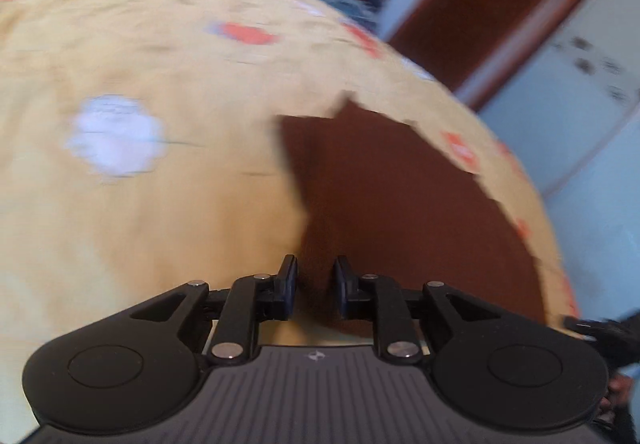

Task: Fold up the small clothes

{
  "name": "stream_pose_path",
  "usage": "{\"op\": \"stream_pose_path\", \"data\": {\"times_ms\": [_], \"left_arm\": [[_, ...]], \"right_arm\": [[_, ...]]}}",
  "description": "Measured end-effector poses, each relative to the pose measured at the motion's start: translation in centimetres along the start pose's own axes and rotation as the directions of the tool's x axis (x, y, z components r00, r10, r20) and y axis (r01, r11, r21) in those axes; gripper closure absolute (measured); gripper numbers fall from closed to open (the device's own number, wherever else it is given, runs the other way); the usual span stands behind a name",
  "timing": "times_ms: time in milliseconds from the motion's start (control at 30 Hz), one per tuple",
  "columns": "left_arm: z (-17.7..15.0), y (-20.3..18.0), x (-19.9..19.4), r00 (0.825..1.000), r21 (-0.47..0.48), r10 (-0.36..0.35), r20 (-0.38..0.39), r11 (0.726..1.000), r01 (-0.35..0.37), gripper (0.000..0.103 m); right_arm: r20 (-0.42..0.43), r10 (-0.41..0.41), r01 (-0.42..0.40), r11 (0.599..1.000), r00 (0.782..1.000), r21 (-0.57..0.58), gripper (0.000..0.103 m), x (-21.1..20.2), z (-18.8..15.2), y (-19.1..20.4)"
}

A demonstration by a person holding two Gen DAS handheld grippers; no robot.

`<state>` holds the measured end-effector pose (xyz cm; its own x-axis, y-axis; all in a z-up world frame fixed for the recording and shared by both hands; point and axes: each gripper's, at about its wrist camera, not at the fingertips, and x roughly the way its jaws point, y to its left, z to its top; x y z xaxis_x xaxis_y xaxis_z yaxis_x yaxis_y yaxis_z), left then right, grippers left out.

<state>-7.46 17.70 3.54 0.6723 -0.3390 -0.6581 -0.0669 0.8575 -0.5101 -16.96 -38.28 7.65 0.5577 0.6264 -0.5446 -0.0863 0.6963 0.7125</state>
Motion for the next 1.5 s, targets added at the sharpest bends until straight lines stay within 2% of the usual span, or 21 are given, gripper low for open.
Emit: {"op": "stream_pose_path", "data": {"times_ms": [67,100,133,200,267,400,467,500,533,600,733,800,867,1067,1167,1200,1233,1300,1400,1467,1500], "left_arm": [[2.3,1.3,-0.8,0.998,-0.092,-0.008,0.064,0.996,0.014,0.079],[3.7,1.2,-1.0,0.993,-0.103,-0.021,0.113,0.994,0.033,0.068],[5.2,0.5,-0.8,0.988,-0.081,-0.025,0.155,0.996,0.038,0.040],[8.0,-1.8,1.0,0.975,-0.019,0.034,0.221,0.999,-0.030,0.013],[10.5,-4.0,4.3,0.977,0.061,0.048,0.208,0.996,-0.062,0.013],[13.8,-7.5,12.9,0.998,0.147,0.027,0.052,0.988,-0.034,0.022],[13.7,-9.3,16.6,0.997,0.221,0.078,-0.020,0.973,-0.072,0.039],[13.4,-9.8,18.1,0.992,0.251,0.116,-0.050,0.963,-0.100,0.058],[13.1,-10.5,19.1,0.990,0.299,0.132,-0.050,0.948,-0.112,0.070],[12.5,-11.6,19.7,0.987,0.391,0.158,-0.014,0.910,-0.140,0.095],[12.9,-11.7,17.5,0.974,0.397,0.170,0.148,0.892,-0.216,0.099],[13.1,-10.9,18.0,0.973,0.390,0.194,0.128,0.892,-0.229,0.099],[12.4,-10.3,19.2,0.963,0.413,0.245,0.115,0.869,-0.271,0.099],[12.0,-10.7,15.9,0.957,0.326,0.239,0.164,0.903,-0.281,0.090],[9.9,-12.0,13.2,0.978,0.356,0.106,0.178,0.920,-0.165,0.052],[9.0,-12.7,13.0,0.982,0.384,0.074,0.174,0.913,-0.137,0.023],[8.1,-13.6,13.3,0.983,0.415,0.060,0.173,0.901,-0.128,0.018],[6.6,-15.0,14.8,0.985,0.483,0.081,0.155,0.863,-0.147,0.019],[5.5,-15.0,17.7,0.976,0.525,0.191,0.108,0.822,-0.219,0.017],[4.5,-14.0,17.6,0.971,0.582,0.156,0.184,0.778,-0.235,0.016],[4.7,-13.7,17.3,0.973,0.574,0.156,0.173,0.786,-0.228,0.016]], "right_arm": [[0.122,0.010,-0.012,1.000,0.993,0.019,0.021,-1.6,1.6,-0.5],[0.183,0.010,-0.016,0.999,0.983,0.032,0.021,-2.2,3.0,-0.6],[0.229,0.016,-0.024,0.999,0.973,0.033,0.021,-2.3,4.7,-0.4],[0.252,0.050,-0.044,0.999,0.967,-0.026,0.021,-1.0,8.3,0.1],[0.223,-0.004,0.023,0.996,0.975,-0.084,0.021,1.9,11.9,1.2],[0.091,-0.181,0.195,0.964,0.979,-0.181,0.030,9.8,16.0,2.1],[0.012,-0.221,0.218,0.951,0.975,-0.220,0.044,13.2,16.3,2.1],[-0.012,-0.262,0.252,0.937,0.965,-0.242,0.052,14.4,16.0,2.2],[0.021,-0.265,0.260,0.923,0.964,-0.283,0.055,14.7,15.6,2.6],[-0.024,-0.246,0.228,0.929,0.969,-0.292,0.086,15.2,15.0,2.7],[0.095,-0.190,0.211,0.920,0.977,-0.330,0.087,13.1,15.4,4.7],[0.138,-0.164,0.199,0.935,0.977,-0.293,0.089,12.1,16.3,4.4],[0.126,-0.230,0.256,0.926,0.965,-0.276,0.090,13.2,16.7,3.3],[0.129,-0.235,0.257,0.947,0.963,-0.195,0.075,13.5,15.6,2.3],[0.265,-0.170,0.218,0.962,0.949,-0.166,0.053,9.6,13.9,4.5],[0.283,-0.126,0.180,0.968,0.951,-0.173,0.047,8.9,13.1,5.3],[0.266,-0.091,0.147,0.969,0.960,-0.198,0.044,9.0,12.3,6.2],[0.207,-0.114,0.167,0.951,0.972,-0.259,0.037,10.7,10.5,7.9],[0.143,-0.288,0.321,0.883,0.947,-0.343,0.037,14.6,8.7,7.6],[0.211,-0.275,0.341,0.840,0.938,-0.423,0.041,14.4,7.7,6.2],[0.229,-0.253,0.331,0.836,0.940,-0.437,0.046,13.8,7.6,5.4]]}}
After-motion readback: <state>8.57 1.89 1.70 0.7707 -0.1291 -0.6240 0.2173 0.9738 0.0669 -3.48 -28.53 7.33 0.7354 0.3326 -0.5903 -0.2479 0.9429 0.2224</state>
